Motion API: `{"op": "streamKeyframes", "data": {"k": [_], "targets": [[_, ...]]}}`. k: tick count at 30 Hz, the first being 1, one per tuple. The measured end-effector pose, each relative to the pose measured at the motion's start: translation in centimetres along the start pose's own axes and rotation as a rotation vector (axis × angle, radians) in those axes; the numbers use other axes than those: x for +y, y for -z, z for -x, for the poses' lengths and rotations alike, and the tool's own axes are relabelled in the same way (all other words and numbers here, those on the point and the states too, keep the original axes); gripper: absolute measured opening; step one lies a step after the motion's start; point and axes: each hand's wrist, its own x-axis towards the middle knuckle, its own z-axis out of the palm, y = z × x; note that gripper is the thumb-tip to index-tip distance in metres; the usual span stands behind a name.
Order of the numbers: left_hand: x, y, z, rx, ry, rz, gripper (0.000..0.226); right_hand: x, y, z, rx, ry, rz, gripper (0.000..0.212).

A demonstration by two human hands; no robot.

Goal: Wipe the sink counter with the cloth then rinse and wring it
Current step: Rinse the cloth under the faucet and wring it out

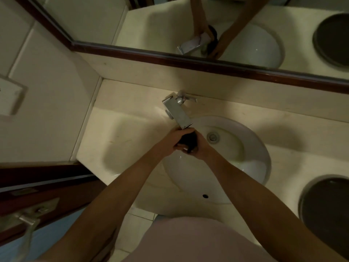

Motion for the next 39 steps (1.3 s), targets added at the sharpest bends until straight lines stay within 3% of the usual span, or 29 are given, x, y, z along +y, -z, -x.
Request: {"op": "streamKeyframes", "data": {"k": [2,4,7,10,13,16,20,22,24,26,28,32,39], "targets": [[-0.3,0.8,-0.1,-0.034,-0.059,-0.057,0.032,-0.3,0.2,0.7,-0.153,-0.046,-0.114,0.054],[-0.7,1.9,-0.4,0.027,-0.171,-0.301,0.029,-0.6,-0.1,1.0,-0.205,-0.008,-0.109,0.053],[-1.2,3.4,-1.3,0.283,-0.343,-0.427,0.017,-1.0,-0.6,0.8,0.054,0.166,0.237,0.045],[-1.4,2.6,-1.5,0.361,-0.243,-0.349,0.010,-0.9,-0.7,0.4,0.302,0.332,0.590,0.028],[-2.1,0.9,-1.5,0.246,-0.128,-0.444,0.032,-0.8,-1.7,0.7,0.224,0.379,0.433,0.030],[-2.9,0.4,-2.3,0.254,-0.097,-0.368,0.041,-0.7,-1.5,-0.1,0.141,0.333,0.199,0.048],[-2.1,-0.7,-2.3,0.259,-0.224,-0.341,0.023,-1.0,-0.5,-1.5,0.408,0.430,0.376,0.052],[-1.8,-0.6,-2.3,0.258,-0.197,-0.308,0.022,-1.5,-1.6,-1.4,0.460,0.466,0.455,0.042],[-2.2,1.0,-3.3,0.310,-0.096,-0.240,0.030,-1.3,-3.5,-1.1,0.427,0.518,0.592,0.027],[-2.4,2.0,-4.1,0.388,-0.054,-0.197,0.035,-0.4,-4.5,-1.1,0.360,0.542,0.727,0.025],[-2.5,1.2,-3.7,0.417,-0.068,-0.250,0.037,-0.4,-3.5,-1.4,0.330,0.507,0.674,0.029],[-2.9,-1.1,-2.5,0.351,-0.121,-0.418,0.036,-1.5,-0.8,-1.6,0.458,0.467,0.575,0.049],[-1.8,1.8,-4.6,0.351,-0.083,-0.344,0.031,2.2,-3.3,-0.2,0.378,0.523,0.543,0.036]]}}
